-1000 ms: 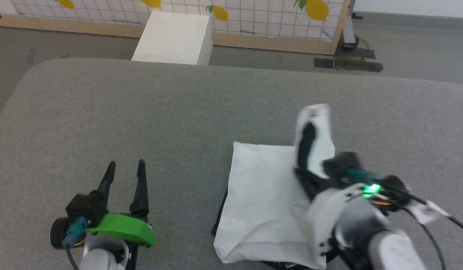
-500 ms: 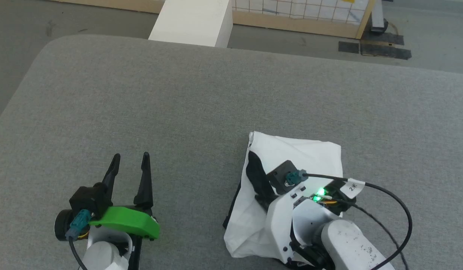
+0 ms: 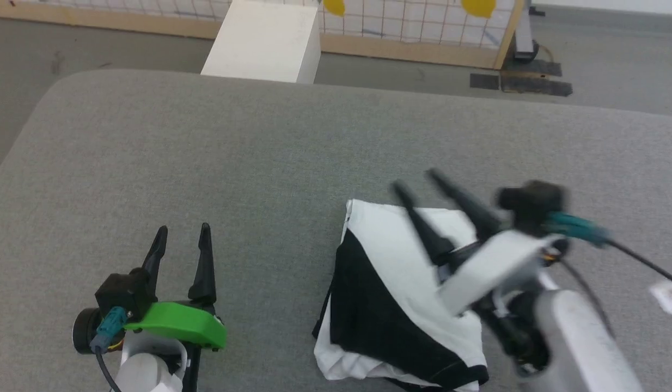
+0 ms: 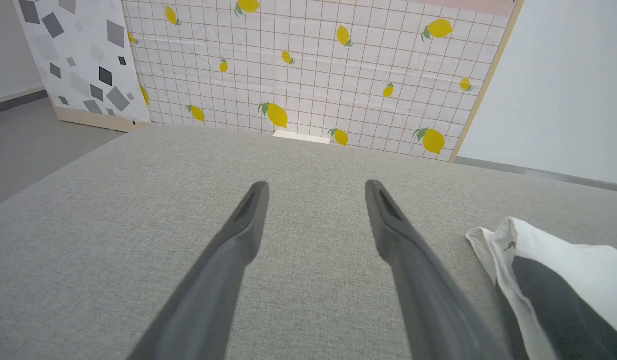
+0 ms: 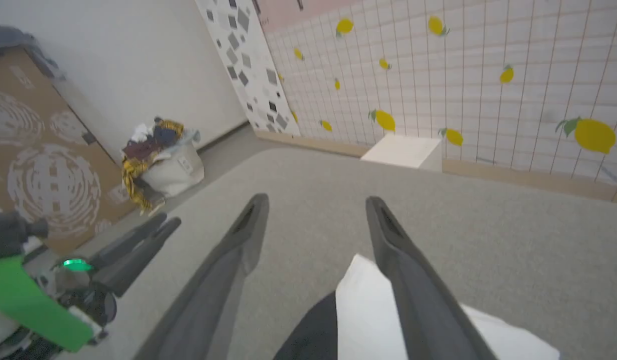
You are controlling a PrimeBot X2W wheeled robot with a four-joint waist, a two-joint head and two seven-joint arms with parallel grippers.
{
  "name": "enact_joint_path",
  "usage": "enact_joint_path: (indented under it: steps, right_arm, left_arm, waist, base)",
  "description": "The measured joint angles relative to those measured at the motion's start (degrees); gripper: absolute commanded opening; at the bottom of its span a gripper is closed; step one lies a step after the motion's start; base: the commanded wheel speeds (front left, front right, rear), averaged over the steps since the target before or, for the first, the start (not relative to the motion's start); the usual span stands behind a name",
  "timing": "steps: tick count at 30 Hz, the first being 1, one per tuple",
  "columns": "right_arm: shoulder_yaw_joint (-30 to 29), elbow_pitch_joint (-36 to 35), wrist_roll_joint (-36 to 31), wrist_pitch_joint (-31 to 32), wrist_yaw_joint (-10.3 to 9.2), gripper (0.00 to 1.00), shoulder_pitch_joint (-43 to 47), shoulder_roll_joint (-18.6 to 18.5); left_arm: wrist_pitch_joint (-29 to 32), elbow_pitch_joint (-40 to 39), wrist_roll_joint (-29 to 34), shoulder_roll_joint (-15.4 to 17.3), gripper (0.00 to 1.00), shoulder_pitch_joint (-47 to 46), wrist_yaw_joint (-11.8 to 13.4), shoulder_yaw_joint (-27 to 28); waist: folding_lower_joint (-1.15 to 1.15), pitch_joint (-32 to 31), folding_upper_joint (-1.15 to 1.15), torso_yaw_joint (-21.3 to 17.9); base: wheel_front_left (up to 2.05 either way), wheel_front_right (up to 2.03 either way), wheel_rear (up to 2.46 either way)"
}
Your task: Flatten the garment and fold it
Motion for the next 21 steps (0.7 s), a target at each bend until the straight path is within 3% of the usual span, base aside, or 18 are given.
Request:
enact_joint_path:
  steps: [5,10,21]
  right_arm:
    - [-11.5,-3.2,0.2,-6.7,-0.01,1.00,6.8,-0.1]
    - [-17.6,1.2,2.6,-7.1,-0.01,1.00,11.9,-0.1]
    - [-13.4,17.0,7.1,4.4,-0.01,1.00,12.6,-0.1]
  left_arm:
    - [0.0,-0.1,0.0,0.0,1.00,0.5,0.0,0.3]
    - [0.0,-0.3,0.2,0.0,1.00,0.9,0.0,0.3]
    - [0.0,-0.2,0.2,0.0,1.00,0.9,0.0,-1.1]
  waist:
    - [0.00,-1.4,0.00,-1.5]
    - [0.00,-2.3,0.00,-2.7]
    - [0.00,-1.8,0.00,-1.6]
  base:
    - [0.00,0.00,0.00]
    - [0.00,0.00,0.00]
    - [0.00,0.00,0.00]
